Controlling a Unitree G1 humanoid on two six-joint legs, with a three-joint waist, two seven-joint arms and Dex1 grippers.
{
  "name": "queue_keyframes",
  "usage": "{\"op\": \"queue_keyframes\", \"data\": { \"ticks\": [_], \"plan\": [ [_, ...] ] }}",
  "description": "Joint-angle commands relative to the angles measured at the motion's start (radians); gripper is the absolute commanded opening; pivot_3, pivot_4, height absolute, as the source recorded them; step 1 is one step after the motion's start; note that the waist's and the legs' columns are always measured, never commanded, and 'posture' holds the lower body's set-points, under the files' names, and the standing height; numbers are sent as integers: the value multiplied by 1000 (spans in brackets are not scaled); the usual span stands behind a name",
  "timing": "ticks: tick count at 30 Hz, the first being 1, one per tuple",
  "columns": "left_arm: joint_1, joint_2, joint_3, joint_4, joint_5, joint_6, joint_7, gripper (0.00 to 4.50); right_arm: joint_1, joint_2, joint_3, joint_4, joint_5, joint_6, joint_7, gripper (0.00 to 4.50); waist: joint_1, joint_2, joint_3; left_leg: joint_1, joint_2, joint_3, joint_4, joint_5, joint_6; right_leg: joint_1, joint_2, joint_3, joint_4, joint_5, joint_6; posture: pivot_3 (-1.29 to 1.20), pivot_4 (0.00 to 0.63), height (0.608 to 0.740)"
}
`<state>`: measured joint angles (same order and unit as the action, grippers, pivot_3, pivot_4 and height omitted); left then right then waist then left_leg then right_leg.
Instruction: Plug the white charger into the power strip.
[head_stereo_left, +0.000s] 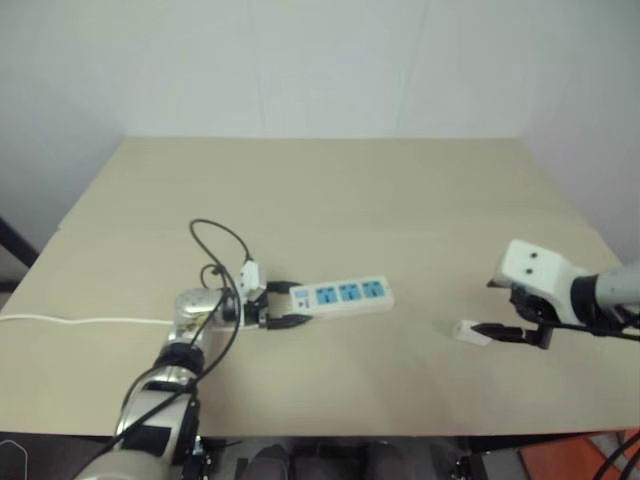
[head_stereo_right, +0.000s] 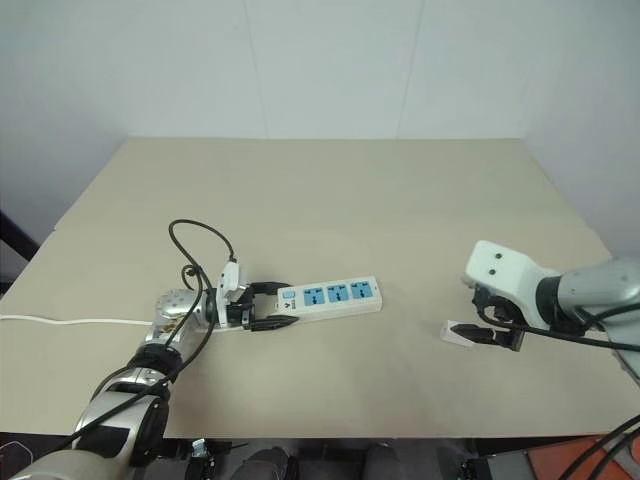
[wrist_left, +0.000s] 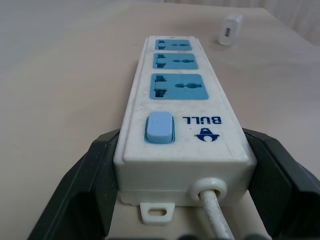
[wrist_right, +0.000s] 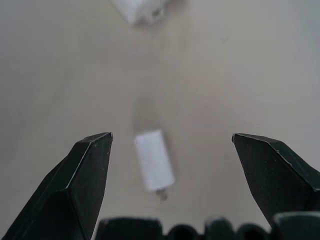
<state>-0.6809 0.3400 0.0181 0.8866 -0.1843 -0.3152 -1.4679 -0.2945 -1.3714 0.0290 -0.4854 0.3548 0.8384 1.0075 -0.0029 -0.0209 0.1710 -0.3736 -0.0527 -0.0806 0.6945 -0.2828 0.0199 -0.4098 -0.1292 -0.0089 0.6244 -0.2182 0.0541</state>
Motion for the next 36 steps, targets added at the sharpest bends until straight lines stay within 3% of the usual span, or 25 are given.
{"op": "queue_keyframes", "data": {
  "ticks": [1,5,12,32,36],
  "plan": [
    [24,27,-15,-106,-31,72,-38,3261,-120,4,142,12,-90,16,51,4500,-3,0,0,-1,0,0,0,0,0,-2,0,0,0,0,0,0,150,740],
    [74,37,-29,-209,-54,141,-44,3261,-234,49,295,35,-189,34,90,4500,-10,0,0,-12,-1,0,2,2,-3,-15,0,1,4,1,-1,0,150,740],
    [133,39,-38,-289,-69,201,-10,3261,-357,134,465,123,-343,14,157,4500,-7,0,0,-14,-1,0,2,2,-3,-15,0,1,4,1,-1,0,150,740],
    [199,46,-55,-387,-104,230,24,3261,-427,250,544,281,-524,-31,296,4500,-7,0,0,-13,-1,0,2,3,-4,-16,0,2,5,1,-2,0,150,740],
    [212,36,-45,-400,-134,234,14,3261,-420,258,543,289,-545,-52,304,3343,-8,0,0,-13,-2,0,2,3,-4,-16,0,2,5,1,-2,0,150,740]
  ]
}}
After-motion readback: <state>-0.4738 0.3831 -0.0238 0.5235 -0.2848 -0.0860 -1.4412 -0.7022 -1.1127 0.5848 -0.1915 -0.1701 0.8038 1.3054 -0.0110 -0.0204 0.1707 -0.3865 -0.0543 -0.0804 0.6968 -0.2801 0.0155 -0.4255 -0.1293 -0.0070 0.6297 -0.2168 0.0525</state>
